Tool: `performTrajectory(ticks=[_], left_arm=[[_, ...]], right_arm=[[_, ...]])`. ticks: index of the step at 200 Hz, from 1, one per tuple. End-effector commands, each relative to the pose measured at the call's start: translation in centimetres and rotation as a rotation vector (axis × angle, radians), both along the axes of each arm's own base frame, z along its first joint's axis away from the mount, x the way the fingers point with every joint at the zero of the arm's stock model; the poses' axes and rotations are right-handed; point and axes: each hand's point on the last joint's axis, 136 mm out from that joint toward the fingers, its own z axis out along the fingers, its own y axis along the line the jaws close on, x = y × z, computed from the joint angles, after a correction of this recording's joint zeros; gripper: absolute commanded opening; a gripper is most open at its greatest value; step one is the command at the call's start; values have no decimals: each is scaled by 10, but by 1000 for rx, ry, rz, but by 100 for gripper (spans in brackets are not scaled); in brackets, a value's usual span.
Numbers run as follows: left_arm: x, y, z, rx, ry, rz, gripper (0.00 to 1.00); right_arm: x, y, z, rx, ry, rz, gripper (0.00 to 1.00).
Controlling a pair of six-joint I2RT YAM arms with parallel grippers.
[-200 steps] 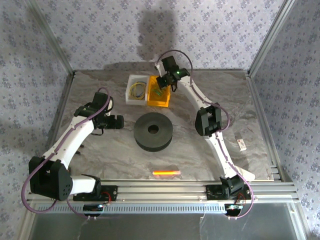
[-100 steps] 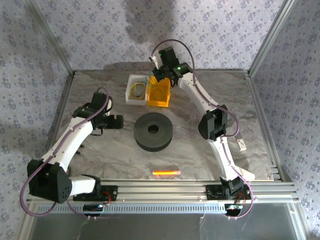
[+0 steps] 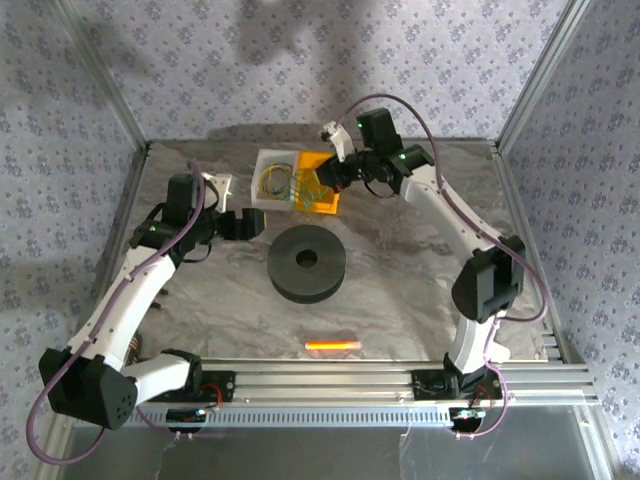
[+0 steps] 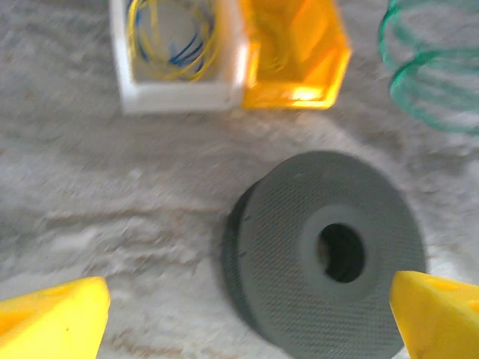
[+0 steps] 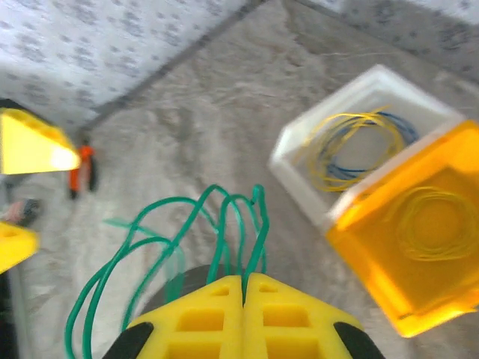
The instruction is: Wrap the cables
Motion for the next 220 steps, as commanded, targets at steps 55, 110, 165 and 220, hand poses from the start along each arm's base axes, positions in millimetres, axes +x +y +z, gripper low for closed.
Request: performTrajectory(ticks=[55, 110, 165, 220], left_arm=[[-4, -76, 23, -57, -152, -236, 78], [3, -77, 19, -44, -138, -212, 44], [0, -68, 25, -12, -137, -188, 25], [-9, -59, 26, 8, -130, -165, 4]], right_arm=[[-42, 11, -6, 179, 157, 29, 0], [-44, 13, 2, 217, 157, 52, 0], [-38, 15, -5, 226, 159, 46, 0], [-19, -4, -19, 207, 159, -34, 0]])
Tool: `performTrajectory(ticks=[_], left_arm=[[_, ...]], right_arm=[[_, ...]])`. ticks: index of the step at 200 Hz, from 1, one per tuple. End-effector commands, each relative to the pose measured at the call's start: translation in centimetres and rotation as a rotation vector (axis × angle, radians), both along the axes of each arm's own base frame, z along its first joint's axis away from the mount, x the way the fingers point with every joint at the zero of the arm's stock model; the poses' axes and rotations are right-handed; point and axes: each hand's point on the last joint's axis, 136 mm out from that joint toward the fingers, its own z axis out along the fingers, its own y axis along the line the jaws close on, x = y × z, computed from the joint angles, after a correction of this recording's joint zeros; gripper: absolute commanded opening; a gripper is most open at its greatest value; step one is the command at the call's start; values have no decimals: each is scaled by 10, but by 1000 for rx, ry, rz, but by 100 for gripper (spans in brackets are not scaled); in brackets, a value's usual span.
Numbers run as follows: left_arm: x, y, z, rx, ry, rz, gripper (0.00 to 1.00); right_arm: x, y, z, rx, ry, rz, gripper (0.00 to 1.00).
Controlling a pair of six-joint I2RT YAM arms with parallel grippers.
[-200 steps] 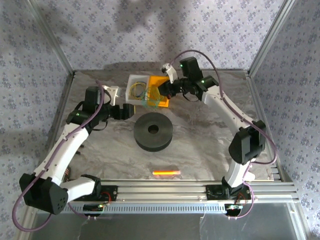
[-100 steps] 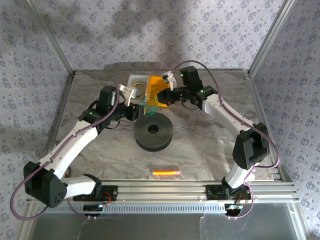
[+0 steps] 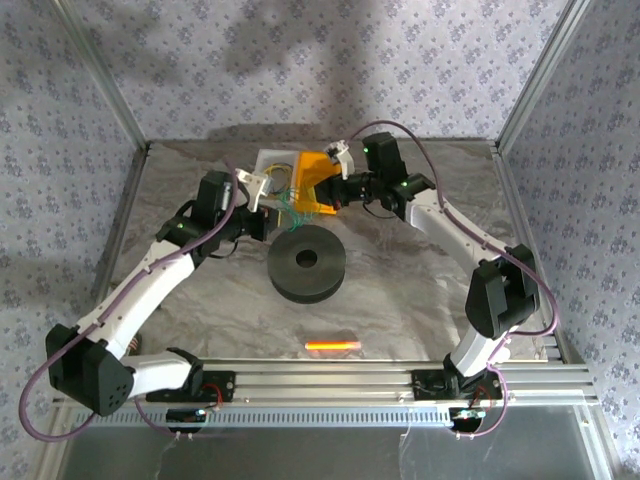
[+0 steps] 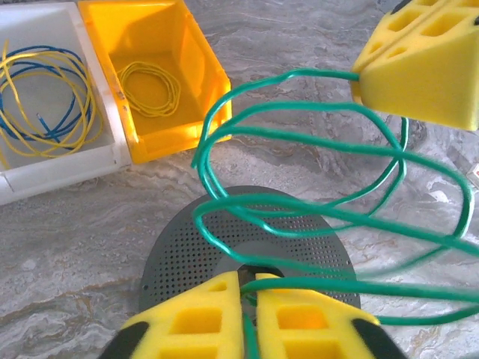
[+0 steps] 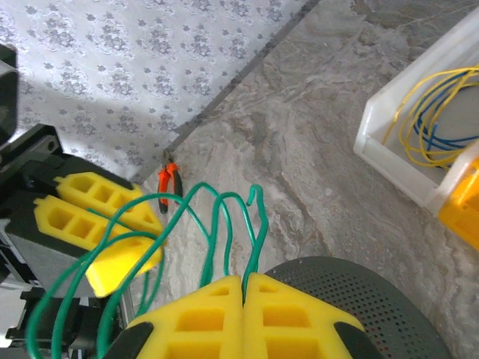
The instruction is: Wrap the cables
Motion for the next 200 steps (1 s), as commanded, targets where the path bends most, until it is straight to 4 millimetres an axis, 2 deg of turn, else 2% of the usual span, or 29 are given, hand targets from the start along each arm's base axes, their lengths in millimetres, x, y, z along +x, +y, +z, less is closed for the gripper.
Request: performTrajectory(ticks=[1, 11, 39, 69, 108, 138, 172, 200], left_arm=[[-7, 5, 20, -5, -43, 7, 4], [-8, 6, 20, -5, -45, 10, 0], [-10, 8, 22, -2, -47, 13, 0], [-8, 20, 19, 53, -37, 60, 0], [-7, 51, 6, 90, 35, 151, 0], [-10, 64, 7, 64, 43, 173, 0], [-12, 79, 7, 86, 56, 206, 0], [-14, 106, 2, 100, 98, 280, 0]], right_arm=[[10, -11, 1, 6, -9, -42, 0], [12, -15, 1, 3, -9, -53, 0], [22, -29, -3, -29, -21, -101, 0], [40, -57, -16, -120, -45, -211, 0], [69, -114, -31, -244, -77, -418, 0], [85, -160, -36, -352, -111, -562, 0], [90, -207, -39, -453, -132, -701, 0], [86, -251, -38, -484, -134, -830, 0]])
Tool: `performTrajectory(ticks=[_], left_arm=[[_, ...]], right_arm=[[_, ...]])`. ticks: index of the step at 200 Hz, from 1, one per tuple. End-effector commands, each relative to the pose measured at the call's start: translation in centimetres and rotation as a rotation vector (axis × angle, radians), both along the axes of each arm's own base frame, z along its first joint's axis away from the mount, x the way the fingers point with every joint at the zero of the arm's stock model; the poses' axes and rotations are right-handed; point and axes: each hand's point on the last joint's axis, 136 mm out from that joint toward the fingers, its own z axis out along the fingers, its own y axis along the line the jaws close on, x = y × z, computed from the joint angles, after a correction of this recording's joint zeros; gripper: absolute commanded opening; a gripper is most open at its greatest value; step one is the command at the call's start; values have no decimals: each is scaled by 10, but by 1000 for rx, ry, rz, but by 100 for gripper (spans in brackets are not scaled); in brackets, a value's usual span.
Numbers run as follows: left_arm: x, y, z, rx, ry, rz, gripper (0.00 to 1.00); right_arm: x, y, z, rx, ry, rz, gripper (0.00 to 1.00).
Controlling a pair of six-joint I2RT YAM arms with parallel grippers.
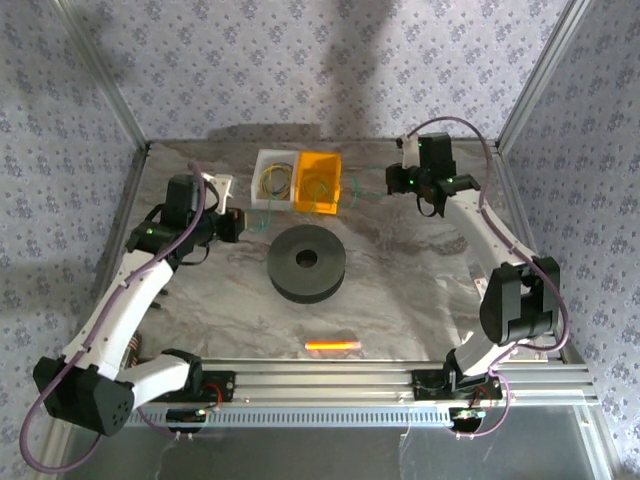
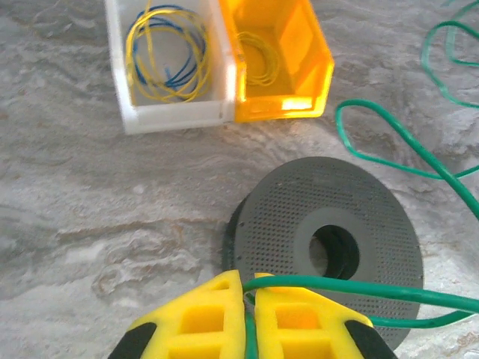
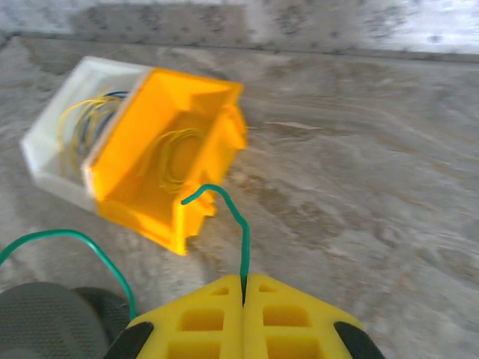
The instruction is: Wrap the cables
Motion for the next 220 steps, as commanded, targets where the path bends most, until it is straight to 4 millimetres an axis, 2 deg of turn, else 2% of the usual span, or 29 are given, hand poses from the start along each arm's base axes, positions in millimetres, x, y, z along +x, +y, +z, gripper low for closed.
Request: performTrajectory(ticks=[1, 18, 41, 79, 87, 100, 122, 141, 171, 195, 215, 220], left_arm=[[-7, 26, 4, 23, 24, 62, 0], [-9, 35, 8, -3, 27, 85, 0], [-6, 32, 8, -19, 23, 70, 0], [-4, 51, 11, 20, 29, 140, 0], [-4, 52, 14, 15, 23, 142, 0], [-4, 40, 21, -41, 4, 97, 0], [0, 6, 26, -163, -8, -10, 0], [6, -22, 10, -170, 49, -72, 0], [16, -63, -9, -153, 95, -148, 0], [23, -83, -16, -144, 113, -178, 0], [26, -89, -18, -148, 118, -182, 0], [26, -89, -19, -147, 122, -182, 3]], right_arm=[[-2, -57, 4, -95, -32, -178, 0], [-5, -73, 4, -58, -27, -214, 0], [-10, -75, 5, -65, -31, -216, 0], [-11, -95, 4, -131, -18, -305, 0], [-11, -93, 5, -121, -20, -299, 0], [-11, -71, 8, -51, -41, -206, 0], [-14, -27, 17, 42, -70, -75, 0], [-17, 7, 22, 77, -82, 1, 0], [-21, 48, 31, 110, -90, 86, 0], [-26, 69, 45, 112, -111, 128, 0], [-29, 75, 53, 104, -116, 145, 0], [-30, 75, 54, 101, -115, 147, 0]])
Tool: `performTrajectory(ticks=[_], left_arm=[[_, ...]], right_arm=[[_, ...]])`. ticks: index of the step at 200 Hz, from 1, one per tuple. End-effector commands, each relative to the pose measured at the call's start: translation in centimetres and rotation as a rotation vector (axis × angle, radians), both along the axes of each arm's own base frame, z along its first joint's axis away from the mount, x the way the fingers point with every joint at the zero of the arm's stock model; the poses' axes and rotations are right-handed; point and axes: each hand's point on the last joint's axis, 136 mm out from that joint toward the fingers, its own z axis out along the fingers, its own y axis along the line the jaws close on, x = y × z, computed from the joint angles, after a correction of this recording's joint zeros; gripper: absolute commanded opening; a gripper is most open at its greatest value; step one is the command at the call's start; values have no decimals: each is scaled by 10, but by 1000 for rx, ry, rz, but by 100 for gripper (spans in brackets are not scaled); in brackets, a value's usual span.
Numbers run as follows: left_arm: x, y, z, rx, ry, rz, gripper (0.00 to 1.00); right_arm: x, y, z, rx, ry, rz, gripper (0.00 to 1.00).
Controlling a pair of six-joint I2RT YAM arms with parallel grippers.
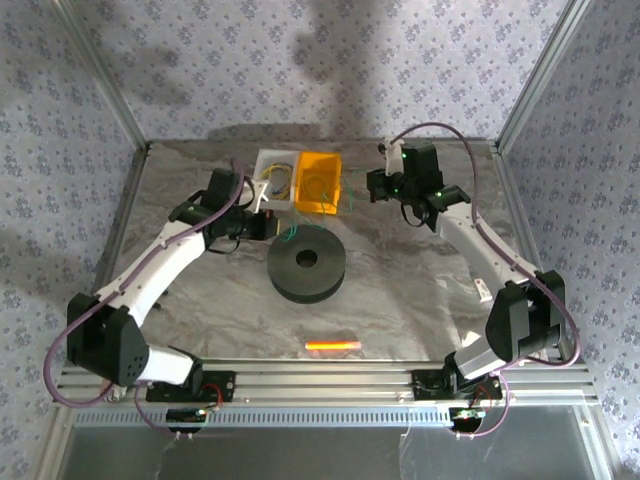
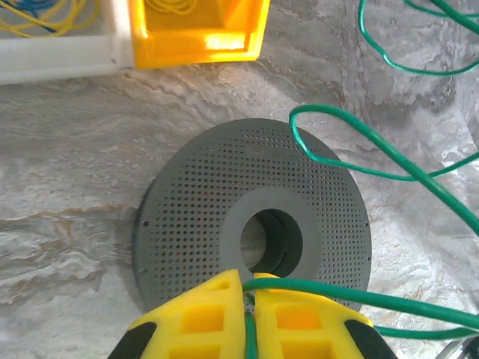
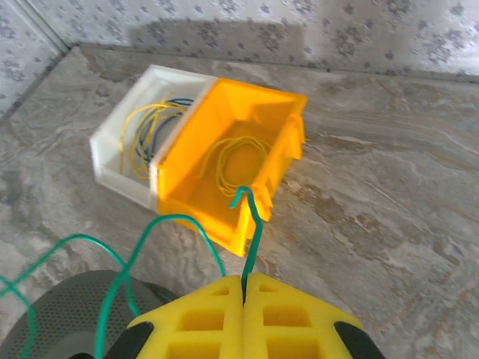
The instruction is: Wrap the cables
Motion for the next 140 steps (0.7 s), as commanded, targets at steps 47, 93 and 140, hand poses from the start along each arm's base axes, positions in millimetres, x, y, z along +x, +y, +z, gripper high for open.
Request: performTrajectory(ticks=[47, 93, 140], left_arm=[[10, -7, 2, -19, -14, 22, 18], [7, -4, -15, -10, 17, 36, 26], [8, 1, -12, 7, -3, 46, 38]], right_arm=[[-10, 5, 25, -7, -16, 26, 0], [-20, 0, 11, -8, 11, 19, 0], [-20, -3, 14, 20, 11, 20, 0]])
